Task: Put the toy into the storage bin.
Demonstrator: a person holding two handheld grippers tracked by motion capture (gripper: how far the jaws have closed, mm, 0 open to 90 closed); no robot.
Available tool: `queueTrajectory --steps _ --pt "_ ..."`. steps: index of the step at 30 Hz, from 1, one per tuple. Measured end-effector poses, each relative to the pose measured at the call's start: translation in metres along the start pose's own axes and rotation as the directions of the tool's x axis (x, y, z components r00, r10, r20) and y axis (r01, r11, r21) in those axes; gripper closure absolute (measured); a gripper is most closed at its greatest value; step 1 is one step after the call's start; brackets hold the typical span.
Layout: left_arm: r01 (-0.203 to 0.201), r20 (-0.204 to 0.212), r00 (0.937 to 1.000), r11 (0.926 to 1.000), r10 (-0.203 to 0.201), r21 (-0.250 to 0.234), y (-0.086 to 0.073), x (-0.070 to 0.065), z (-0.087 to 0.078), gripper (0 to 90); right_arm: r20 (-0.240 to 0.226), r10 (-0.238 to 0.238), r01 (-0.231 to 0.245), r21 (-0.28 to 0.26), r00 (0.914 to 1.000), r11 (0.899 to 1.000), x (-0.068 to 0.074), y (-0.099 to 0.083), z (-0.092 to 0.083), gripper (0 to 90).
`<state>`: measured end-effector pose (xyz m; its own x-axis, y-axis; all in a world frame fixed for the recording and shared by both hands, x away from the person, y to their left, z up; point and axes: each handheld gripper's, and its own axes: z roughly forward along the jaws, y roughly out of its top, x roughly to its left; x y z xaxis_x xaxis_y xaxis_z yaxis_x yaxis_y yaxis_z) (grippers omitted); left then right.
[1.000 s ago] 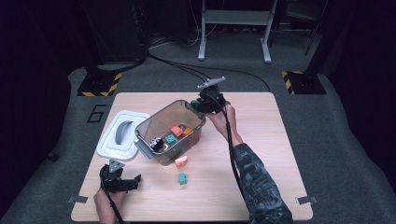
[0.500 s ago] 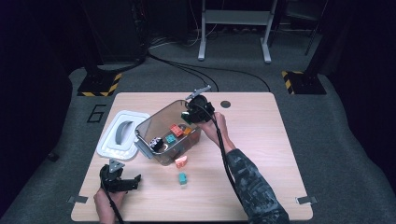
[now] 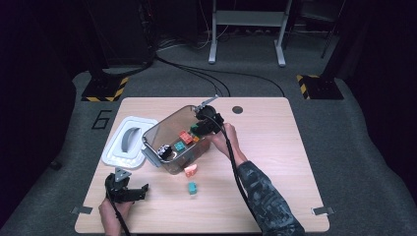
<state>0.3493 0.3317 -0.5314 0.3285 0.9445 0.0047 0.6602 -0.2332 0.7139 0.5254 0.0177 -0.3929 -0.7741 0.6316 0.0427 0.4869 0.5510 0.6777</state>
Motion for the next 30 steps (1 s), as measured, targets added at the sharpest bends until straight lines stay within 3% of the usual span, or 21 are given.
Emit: queueTrajectory --steps 4,5,13,19,22,30 --pt "0.001 0.002 1.0 1.0 -0.001 -0.001 0.0 0.0 0.0 0.0 -0.001 0.009 -0.009 -0.004 1.0 1.0 -0.001 -0.003 0.0 56.0" --pt "0.001 0.0 1.0 1.0 -0.001 0.001 0.0 0.0 0.0 0.0 0.001 0.015 -0.015 -0.002 0.9999 1.0 -0.001 -0.004 -0.003 48.7" --pt "0.0 0.004 1.0 1.0 0.0 0.005 0.0 0.0 0.0 0.0 0.012 0.009 -0.009 -0.06 0.9999 0.998 0.0 -0.01 -0.025 26.5" --pt "0.0 0.003 1.0 1.0 0.0 0.006 0.0 0.0 0.0 0.0 0.01 -0.002 0.003 -0.093 0.9999 0.996 0.002 -0.022 -0.04 19.1" --pt "-0.001 0.003 1.0 1.0 0.001 0.006 0.0 0.0 0.0 0.0 0.005 -0.002 0.003 -0.108 1.0 0.994 0.004 -0.038 -0.049 15.1" --pt "0.001 0.002 1.0 1.0 -0.001 -0.005 0.0 0.0 0.0 0.0 -0.021 0.021 -0.023 -0.105 0.9996 0.994 0.009 -0.072 -0.044 13.8"
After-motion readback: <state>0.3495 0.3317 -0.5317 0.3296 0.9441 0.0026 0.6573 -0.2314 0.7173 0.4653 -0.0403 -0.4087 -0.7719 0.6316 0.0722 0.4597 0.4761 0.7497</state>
